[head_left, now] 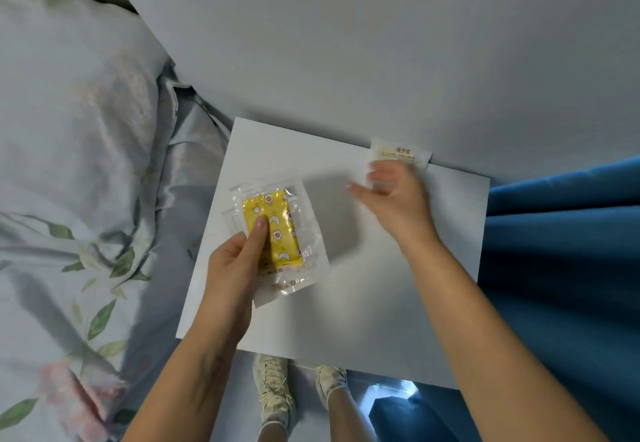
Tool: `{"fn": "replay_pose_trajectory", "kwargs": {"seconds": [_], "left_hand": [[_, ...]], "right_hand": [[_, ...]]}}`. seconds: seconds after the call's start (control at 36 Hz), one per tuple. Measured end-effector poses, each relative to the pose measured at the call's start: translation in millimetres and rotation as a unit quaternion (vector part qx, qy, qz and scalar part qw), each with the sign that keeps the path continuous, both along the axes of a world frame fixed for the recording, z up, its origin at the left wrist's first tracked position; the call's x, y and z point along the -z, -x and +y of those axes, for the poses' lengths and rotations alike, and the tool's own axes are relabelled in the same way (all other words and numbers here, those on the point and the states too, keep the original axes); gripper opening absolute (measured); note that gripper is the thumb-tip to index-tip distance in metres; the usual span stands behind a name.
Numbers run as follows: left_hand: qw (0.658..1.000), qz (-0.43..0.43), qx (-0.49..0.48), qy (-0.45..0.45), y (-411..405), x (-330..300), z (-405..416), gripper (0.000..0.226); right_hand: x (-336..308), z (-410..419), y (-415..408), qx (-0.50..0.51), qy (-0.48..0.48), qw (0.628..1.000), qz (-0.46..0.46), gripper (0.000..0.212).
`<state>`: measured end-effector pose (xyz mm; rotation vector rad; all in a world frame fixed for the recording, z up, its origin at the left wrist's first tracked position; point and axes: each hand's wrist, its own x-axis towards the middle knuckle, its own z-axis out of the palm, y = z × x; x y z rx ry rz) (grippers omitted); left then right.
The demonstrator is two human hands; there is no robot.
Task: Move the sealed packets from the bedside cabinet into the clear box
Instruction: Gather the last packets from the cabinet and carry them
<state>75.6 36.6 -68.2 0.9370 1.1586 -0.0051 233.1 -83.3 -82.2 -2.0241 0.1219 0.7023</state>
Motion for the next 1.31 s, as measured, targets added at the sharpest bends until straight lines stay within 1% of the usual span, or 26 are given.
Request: {"fn": "replay_pose_trajectory", "kwargs": {"seconds": [0.03,0.06,0.08,0.11,0.17,0.19,0.25,0.28,0.36,0.42,0.47,0.56,0.61,0.67,0.72,0.75,0.83,0.92,0.97,1.03,1.14,1.19,1.25,1.31], "left_hand": [[1.000,-0.002,0.001,-0.003,2,0,2,0.033],[1.000,-0.002,0.003,-0.006,3,0,3,0.032],[1.000,0.001,0.003,-0.007,4,1,3,0.032],[1.000,0.004,0.004,-0.008,6,2,2,0.032],[1.000,0.008,0.011,-0.007,8,3,1,0.033],[1.000,0.007,0.017,-0.009,10,4,0,0.032],[0.999,0.004,0.026,-0.018,12,5,-1,0.030],[0.999,0.005,0.028,-0.023,13,6,-2,0.030],[0.999,0.017,0.032,-0.031,16,9,-3,0.029],[0.999,0.024,0.033,-0.032,17,10,-2,0.030],[0.999,0.027,0.032,-0.034,18,9,-1,0.030],[0.999,0.019,0.023,-0.039,19,8,-1,0.033],[0.999,0.014,0.017,-0.040,20,7,-2,0.033],[0.999,0.006,0.011,-0.040,20,5,-3,0.031],[0.999,0.003,0.008,-0.040,20,4,-5,0.032],[0.999,0.003,0.003,-0.041,20,3,-5,0.031],[0.999,0.001,0.002,-0.047,24,-3,-5,0.029],[0.998,-0.002,-0.001,-0.062,30,-17,-6,0.025],[0.997,-0.004,-0.006,-0.081,35,-31,-7,0.026],[0.996,-0.008,-0.007,-0.087,43,-48,-10,0.031],[0.997,-0.018,-0.027,-0.075,69,-91,-18,0.025],[0.996,-0.018,-0.050,-0.067,86,-115,-25,0.027],[0.995,-0.020,-0.077,-0.062,102,-136,-33,0.034],[0.993,-0.025,-0.098,-0.065,119,-165,-38,0.047]], "right_hand": [[11,-6,-8,0.050,0.074,0.994,-0.061,0.046],[21,-12,-14,0.073,0.146,0.982,-0.095,0.057],[29,-16,-20,0.084,0.200,0.971,-0.099,0.066],[37,-18,-24,0.087,0.234,0.965,-0.084,0.072],[49,-16,-27,0.071,0.275,0.957,-0.064,0.080],[54,-14,-27,0.060,0.286,0.954,-0.071,0.084],[60,-10,-29,0.050,0.279,0.955,-0.087,0.091],[61,-10,-30,0.053,0.266,0.959,-0.087,0.090],[60,-13,-33,0.081,0.218,0.971,-0.061,0.077],[62,-16,-35,0.083,0.207,0.974,-0.045,0.075],[63,-19,-39,0.065,0.220,0.973,-0.037,0.074],[61,-22,-49,0.006,0.288,0.957,-0.020,0.071],[57,-22,-52,-0.019,0.306,0.952,-0.019,0.070],[55,-19,-49,-0.029,0.259,0.964,-0.055,0.065],[49,-16,-37,-0.018,0.164,0.983,-0.084,0.053],[46,-16,-30,-0.018,0.113,0.990,-0.081,0.046],[24,-17,-3,-0.007,-0.026,1.000,-0.008,0.031],[-5,-25,26,0.031,-0.135,0.987,0.078,0.016],[-29,-31,46,0.063,-0.186,0.973,0.117,0.022],[-54,-36,64,0.063,-0.199,0.969,0.134,0.032],[-110,-43,92,0.040,-0.203,0.968,0.145,0.029],[-136,-45,106,0.029,-0.196,0.969,0.146,0.031],[-158,-47,117,0.010,-0.184,0.972,0.146,0.032],[-187,-45,128,-0.014,-0.182,0.973,0.143,0.029]]}}
